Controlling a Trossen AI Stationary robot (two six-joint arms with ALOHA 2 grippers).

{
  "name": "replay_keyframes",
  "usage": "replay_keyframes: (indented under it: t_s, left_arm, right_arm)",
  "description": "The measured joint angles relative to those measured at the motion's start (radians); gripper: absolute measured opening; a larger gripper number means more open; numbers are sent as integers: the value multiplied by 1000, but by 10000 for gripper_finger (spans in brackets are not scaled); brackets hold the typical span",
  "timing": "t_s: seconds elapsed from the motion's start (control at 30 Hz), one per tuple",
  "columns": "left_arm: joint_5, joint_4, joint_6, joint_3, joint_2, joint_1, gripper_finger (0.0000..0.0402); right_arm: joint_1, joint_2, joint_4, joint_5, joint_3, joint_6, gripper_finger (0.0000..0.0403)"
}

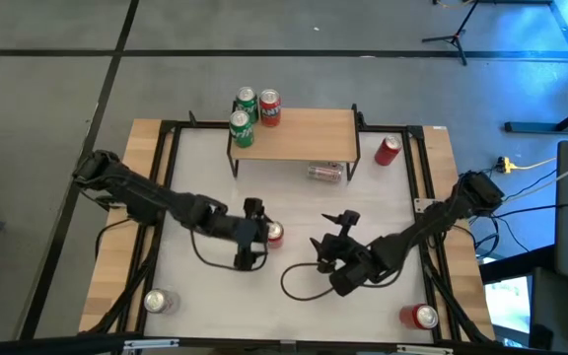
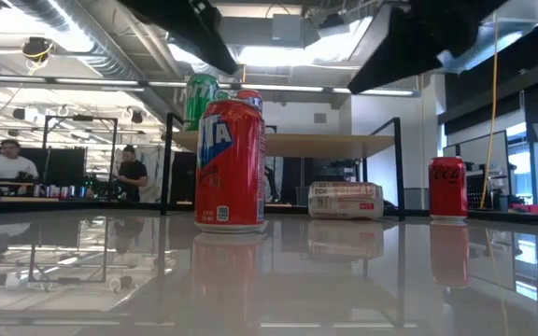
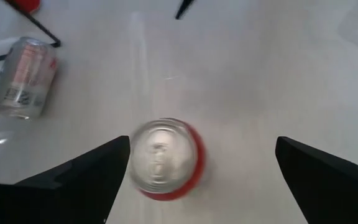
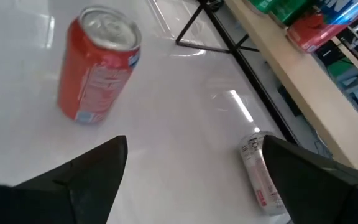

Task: Place canned beverage on shelf
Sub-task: Put the orange soda can on the shelf aligned with the other orange soda can

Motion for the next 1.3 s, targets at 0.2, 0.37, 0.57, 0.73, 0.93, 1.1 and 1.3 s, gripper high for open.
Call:
replay_keyframes:
  t_s: [0.2, 0.37, 0.57, 0.73, 0.93, 1.1, 1.3]
  left_arm:
    - [34, 1, 72, 0, 0, 64, 394]
    - [32, 5, 130, -11, 1, 71, 394]
    - [127, 32, 151, -15, 24, 89, 392]
    - [139, 18, 159, -15, 61, 133, 392]
    - [277, 49, 174, -15, 120, 168, 392]
    - [290, 32, 172, -15, 145, 176, 392]
    - [248, 30, 102, -15, 145, 176, 368]
  right_arm:
    - [-26, 0, 6, -1, 28, -30, 370]
    - [-24, 0, 8, -21, 27, -29, 370]
    - [-24, 0, 16, -46, 27, -13, 370]
    - [-24, 1, 23, -47, 26, -13, 370]
    - [-24, 1, 24, -47, 26, -13, 370]
    - [-24, 1, 23, -47, 25, -13, 370]
    - [-24, 1, 22, -47, 25, -14, 370]
